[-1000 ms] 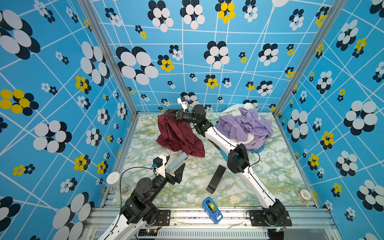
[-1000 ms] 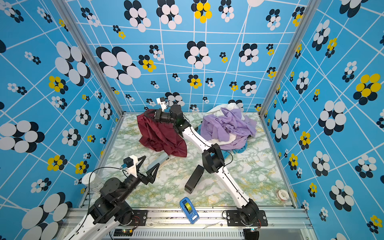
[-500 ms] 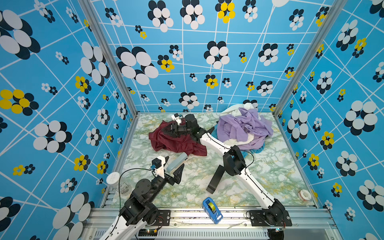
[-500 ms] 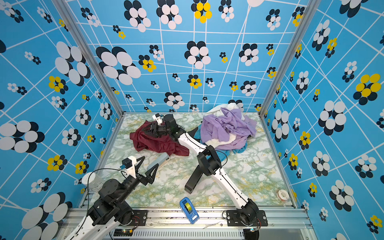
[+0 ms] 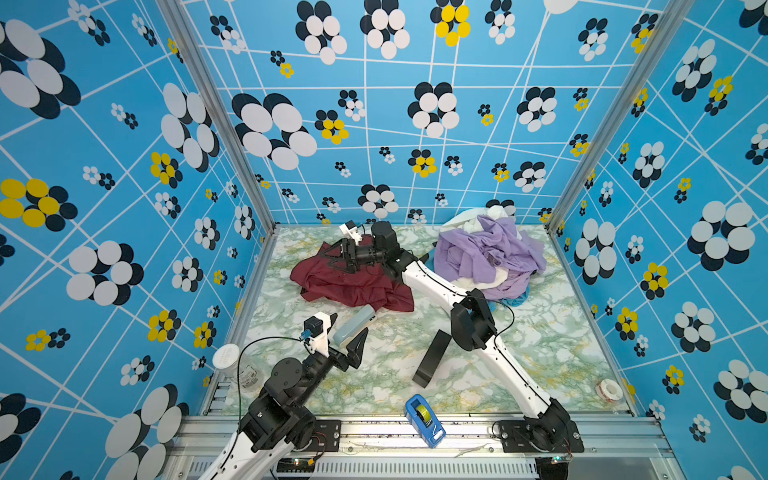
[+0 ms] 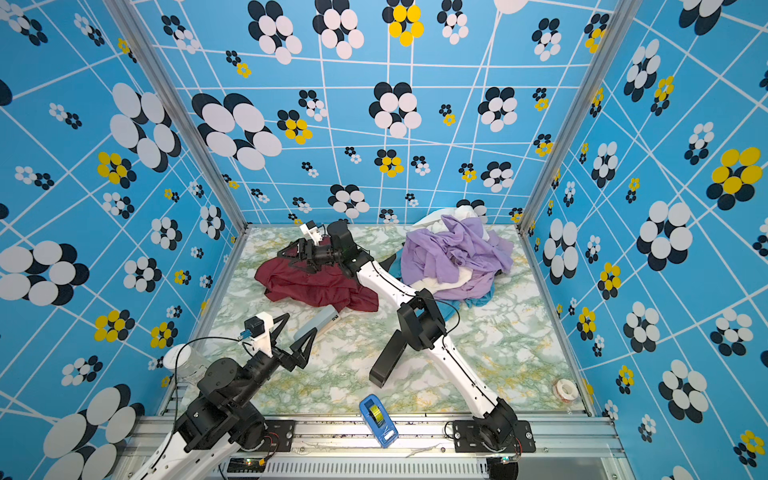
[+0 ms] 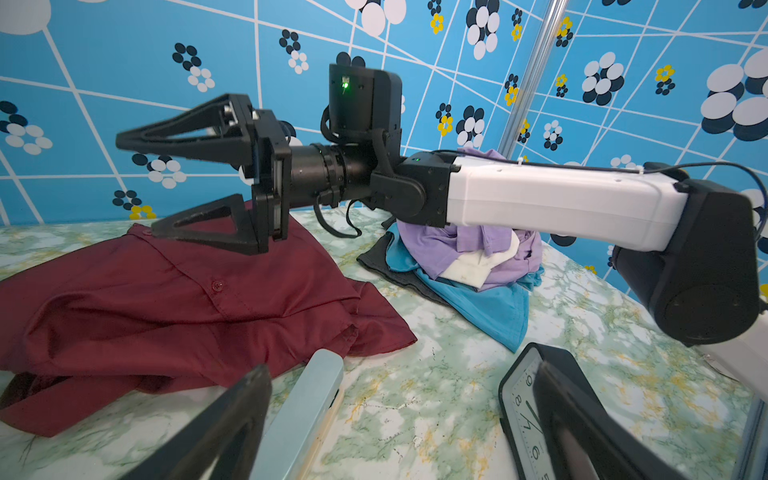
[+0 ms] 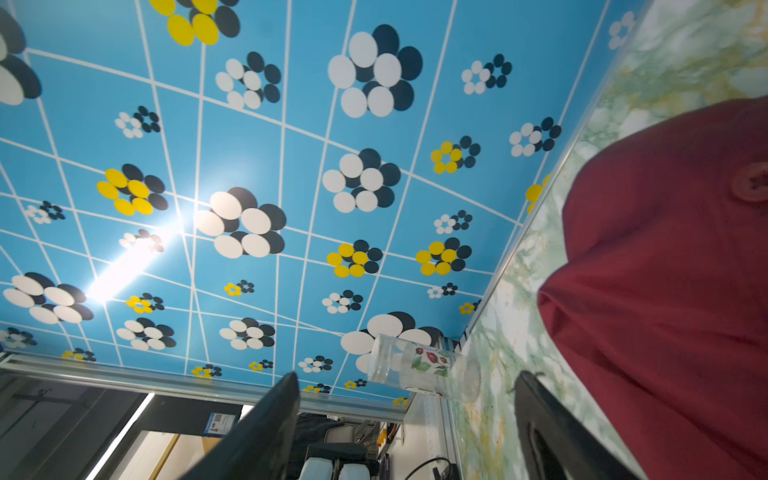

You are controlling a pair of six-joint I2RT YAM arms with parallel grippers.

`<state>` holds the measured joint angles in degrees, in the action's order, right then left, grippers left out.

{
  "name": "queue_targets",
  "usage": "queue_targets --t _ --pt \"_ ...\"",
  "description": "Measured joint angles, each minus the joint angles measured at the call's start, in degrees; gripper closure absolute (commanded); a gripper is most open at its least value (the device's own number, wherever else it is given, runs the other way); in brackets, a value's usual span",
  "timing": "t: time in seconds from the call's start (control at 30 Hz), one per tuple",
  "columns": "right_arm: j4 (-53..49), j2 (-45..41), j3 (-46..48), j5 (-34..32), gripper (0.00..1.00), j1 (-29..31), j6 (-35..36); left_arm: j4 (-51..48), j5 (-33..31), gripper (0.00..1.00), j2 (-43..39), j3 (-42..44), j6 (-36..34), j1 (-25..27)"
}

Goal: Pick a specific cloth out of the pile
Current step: 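Swing the maroon shirt away from the pile and lay it on the table, then open the right gripper, release the shirt and draw back toward the pile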

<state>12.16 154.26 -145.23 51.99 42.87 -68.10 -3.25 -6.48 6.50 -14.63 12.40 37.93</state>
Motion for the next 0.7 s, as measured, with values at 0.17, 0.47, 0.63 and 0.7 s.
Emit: queue_targets --t 0.17,0.47,0.63,0.7 --pt "-2.51 -10.60 7.28 0.61 0.27 -1.33 4.42 -0.55 0.00 0.01 -0.87 0.00 0.07 0.00" --pt "-21.88 -28.35 28.85 -7.58 0.33 -7.74 23.87 -1.66 0.00 0.01 -1.88 0.00 0.22 0.00" --pt "-31.56 -33.07 42.29 -13.57 0.34 -10.03 31.23 -1.68 -0.02 0.01 -1.88 0.00 0.22 -0.07" --pt "-35.58 -33.11 44.65 -15.87 0.34 -10.19 33.97 -1.68 -0.02 0.01 -1.88 0.00 0.22 -0.07"
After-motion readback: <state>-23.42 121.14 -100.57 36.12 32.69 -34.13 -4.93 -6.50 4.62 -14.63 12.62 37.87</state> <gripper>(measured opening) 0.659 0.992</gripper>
